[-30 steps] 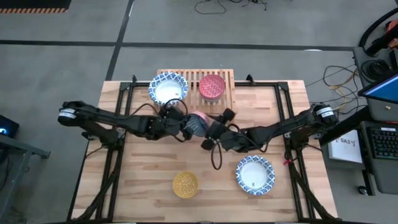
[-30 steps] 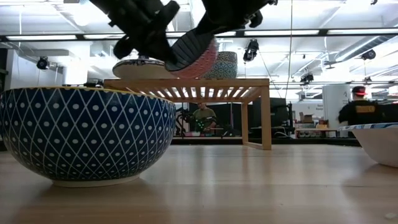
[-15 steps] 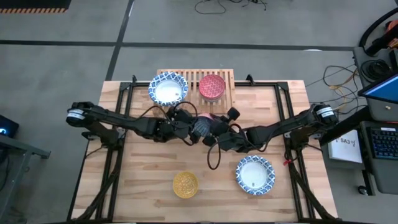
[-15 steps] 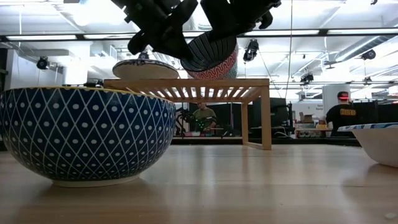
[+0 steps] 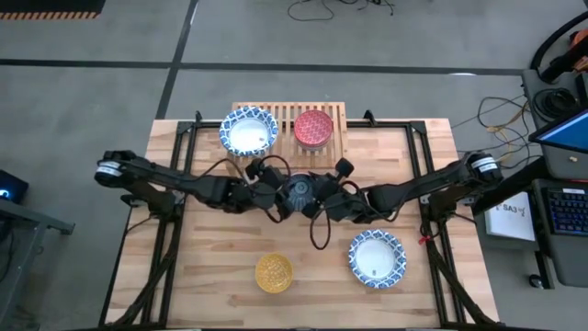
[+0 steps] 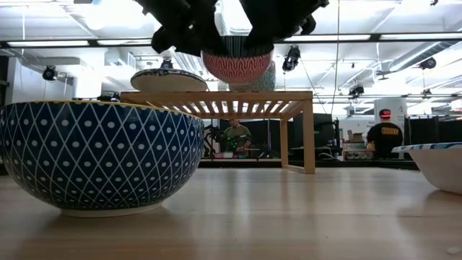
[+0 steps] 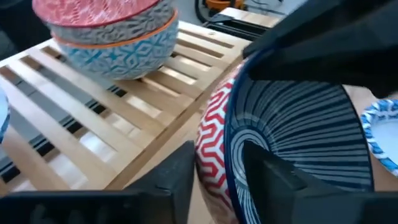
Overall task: Place and stack bowls onto a shelf
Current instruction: Stack the blue patterned bowl on top of the red patterned bowl on the shelf
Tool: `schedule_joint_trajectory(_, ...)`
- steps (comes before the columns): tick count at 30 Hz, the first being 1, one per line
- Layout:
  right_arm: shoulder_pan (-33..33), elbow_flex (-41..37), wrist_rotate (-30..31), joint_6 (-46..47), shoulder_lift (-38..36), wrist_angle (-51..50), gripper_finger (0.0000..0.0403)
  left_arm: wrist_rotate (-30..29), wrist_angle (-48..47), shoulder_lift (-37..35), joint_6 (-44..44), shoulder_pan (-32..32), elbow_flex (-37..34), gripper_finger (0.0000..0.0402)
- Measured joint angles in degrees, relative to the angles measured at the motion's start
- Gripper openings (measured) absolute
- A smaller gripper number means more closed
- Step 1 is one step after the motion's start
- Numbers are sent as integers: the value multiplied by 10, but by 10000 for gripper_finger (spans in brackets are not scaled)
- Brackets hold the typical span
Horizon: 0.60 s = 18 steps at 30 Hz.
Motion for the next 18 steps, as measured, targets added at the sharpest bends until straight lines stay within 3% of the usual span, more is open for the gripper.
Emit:
schedule_joint_trajectory(10, -6, 0, -43, 12, -44, -7, 14, 3, -2, -34, 73, -19, 0, 229)
schedule_joint_trajectory(18, -32, 1, -92, 44, -80, -34, 13, 4, -20, -88, 163, -48, -2, 256)
